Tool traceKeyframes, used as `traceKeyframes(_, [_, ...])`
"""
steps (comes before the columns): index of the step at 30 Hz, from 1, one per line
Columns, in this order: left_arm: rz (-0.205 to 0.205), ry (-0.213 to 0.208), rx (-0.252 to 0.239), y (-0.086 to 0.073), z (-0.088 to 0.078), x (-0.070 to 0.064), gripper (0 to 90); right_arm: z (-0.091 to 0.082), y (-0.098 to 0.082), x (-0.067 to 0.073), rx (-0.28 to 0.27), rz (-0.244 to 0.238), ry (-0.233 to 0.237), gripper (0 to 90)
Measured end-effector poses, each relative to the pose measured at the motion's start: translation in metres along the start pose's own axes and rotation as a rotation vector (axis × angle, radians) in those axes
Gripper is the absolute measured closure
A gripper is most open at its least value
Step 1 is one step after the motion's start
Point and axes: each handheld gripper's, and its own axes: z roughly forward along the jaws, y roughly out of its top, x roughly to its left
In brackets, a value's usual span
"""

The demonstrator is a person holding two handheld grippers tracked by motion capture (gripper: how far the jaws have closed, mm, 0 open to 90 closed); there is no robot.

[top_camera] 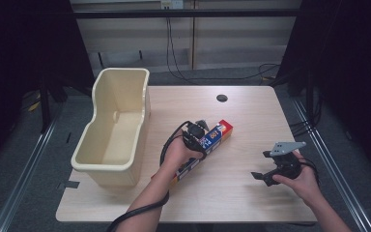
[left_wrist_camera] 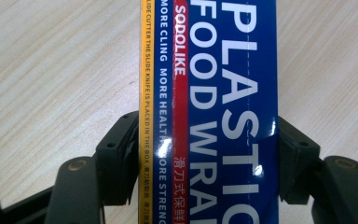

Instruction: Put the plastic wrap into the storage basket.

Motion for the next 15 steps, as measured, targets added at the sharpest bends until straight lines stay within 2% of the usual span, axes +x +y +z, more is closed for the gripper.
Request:
traceKeyframes(5, [0.011, 0.016, 0.027, 0.003, -0.003, -0.001, 39.7, -0.001, 0.0, 0.0, -0.002, -0.006, -0.006, 5.5])
traceKeyframes(6, [0.004, 0.022, 0.048, 0.005, -0.003, -0.002, 39.9, -0.001, 0.0, 0.0, -0.003, -0.006, -0.005, 5.5])
traceKeyframes(9, [-0.015, 0.023, 0.068, 0.005, -0.004, -0.004, 40.3, -0.001, 0.0, 0.0, -0.002, -0.002, -0.004, 5.5])
traceKeyframes(11, [-0.011, 0.021, 0.077, 0.006, -0.004, -0.004, 40.4, -0.001, 0.0, 0.0, -0.003, -0.001, -0.004, 5.5])
traceKeyframes(12, [0.004, 0.023, 0.081, 0.006, -0.005, -0.004, 40.4, -0.001, 0.0, 0.0, -0.003, 0.001, -0.003, 5.5])
traceKeyframes(14, [-0.005, 0.024, 0.094, 0.007, -0.008, -0.005, 40.5, -0.001, 0.0, 0.0, -0.003, -0.002, -0.002, 5.5])
traceKeyframes(15, [0.009, 0.026, 0.106, 0.008, -0.01, -0.004, 40.4, -0.001, 0.0, 0.0, -0.004, -0.002, 0.0, 5.5])
